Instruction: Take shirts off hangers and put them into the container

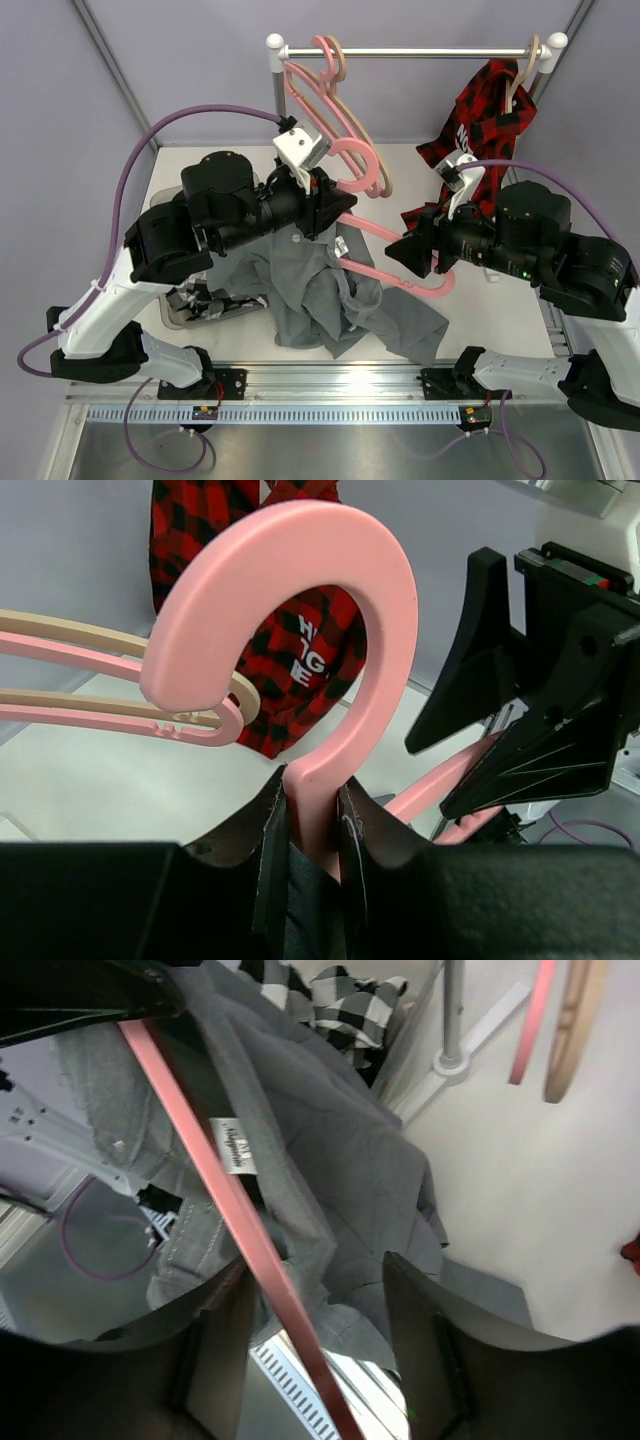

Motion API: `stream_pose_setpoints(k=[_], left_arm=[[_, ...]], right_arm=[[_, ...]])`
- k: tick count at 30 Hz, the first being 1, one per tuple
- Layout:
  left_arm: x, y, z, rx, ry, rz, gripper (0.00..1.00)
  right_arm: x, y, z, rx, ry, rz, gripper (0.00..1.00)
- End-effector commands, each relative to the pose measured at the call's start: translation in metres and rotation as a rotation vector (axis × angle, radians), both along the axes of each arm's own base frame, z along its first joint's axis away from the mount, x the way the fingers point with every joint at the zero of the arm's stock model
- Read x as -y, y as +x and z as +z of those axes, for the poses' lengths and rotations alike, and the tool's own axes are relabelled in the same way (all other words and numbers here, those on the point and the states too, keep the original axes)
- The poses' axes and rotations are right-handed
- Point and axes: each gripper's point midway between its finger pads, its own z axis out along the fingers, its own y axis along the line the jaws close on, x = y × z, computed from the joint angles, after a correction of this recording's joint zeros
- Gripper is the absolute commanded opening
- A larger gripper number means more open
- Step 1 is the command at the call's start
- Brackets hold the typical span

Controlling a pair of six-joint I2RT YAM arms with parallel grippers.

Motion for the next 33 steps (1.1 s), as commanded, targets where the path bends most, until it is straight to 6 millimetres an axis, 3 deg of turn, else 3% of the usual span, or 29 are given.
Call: stream_pose_setpoints(k=[1,3,4,5,6,7,9,10,11,13,14,15,16,17,18,19,20,25,28,29,31,33], left_arm=[[-0.001,-0.011,0.019,0.038,-0.048,-0.056,0.0],[0.002,-0.013,0.019,0.036,-0.054,-0.071,0.0],[0.003,-0.015,0.019,0.036,-0.056,-0.08,0.0],[0.004,-0.016,0.017,0.035,-0.057,-0.09,0.0],[0.005,-0.016,0.017,0.034,-0.057,-0.091,0.02],[0.001,-0.017,0.018,0.038,-0.064,-0.085,0.3],[-0.008,-0.006,0.018,0.045,-0.065,-0.012,0.66],[-0.016,-0.002,0.019,0.051,-0.065,0.031,0.79],[-0.034,0.002,0.022,0.058,-0.066,0.087,0.98],[-0.069,0.02,0.022,0.084,-0.046,0.266,0.99],[-0.099,0.017,0.034,0.113,-0.083,0.321,0.99],[-0.119,0.021,0.033,0.128,-0.086,0.393,0.99],[-0.124,0.022,0.016,0.127,-0.054,0.413,0.99],[-0.15,0.015,0.022,0.143,-0.101,0.434,0.99],[-0.157,0.013,0.016,0.143,-0.101,0.441,0.99],[-0.155,0.014,-0.007,0.134,-0.057,0.441,0.99],[-0.169,0.009,-0.007,0.132,-0.096,0.453,0.99],[-0.159,0.01,-0.072,0.088,0.012,0.435,0.99],[-0.137,0.005,-0.09,0.076,0.01,0.346,0.99],[-0.127,0.003,-0.106,0.07,0.036,0.312,0.99],[-0.109,-0.002,-0.108,0.077,-0.004,0.238,0.99],[-0.094,-0.007,-0.123,0.076,0.009,0.169,0.99]], right_arm=[[-0.003,-0.021,0.023,0.064,0.085,0.116,0.52],[-0.002,-0.023,0.023,0.059,0.092,0.118,0.37],[-0.003,-0.022,0.021,0.058,0.091,0.12,0.1],[-0.001,-0.024,0.023,0.062,0.099,0.12,0.0],[-0.002,-0.026,0.023,0.061,0.104,0.129,0.0],[-0.002,-0.028,0.024,0.062,0.107,0.139,0.0],[-0.001,-0.033,0.027,0.054,0.127,0.155,0.0],[0.0,-0.037,0.029,0.051,0.135,0.163,0.0],[0.004,-0.04,0.033,0.052,0.147,0.161,0.0],[0.012,-0.045,0.034,0.04,0.16,0.147,0.0],[0.017,-0.048,0.035,0.038,0.165,0.141,0.0],[0.023,-0.051,0.029,0.015,0.15,0.125,0.0],[0.029,-0.053,0.032,0.02,0.155,0.115,0.0],[0.037,-0.057,0.032,0.022,0.157,0.104,0.0],[0.044,-0.059,0.029,0.012,0.149,0.087,0.0],[0.048,-0.063,0.031,0.013,0.159,0.087,0.0],[0.053,-0.07,0.032,0.01,0.172,0.101,0.0],[0.072,-0.094,0.043,0.0,0.217,0.135,0.0],[0.077,-0.107,0.048,-0.003,0.244,0.171,0.0],[0.078,-0.111,0.05,-0.002,0.255,0.188,0.0],[0.08,-0.113,0.05,-0.004,0.257,0.186,0.0],[0.082,-0.115,0.051,-0.006,0.258,0.188,0.0]])
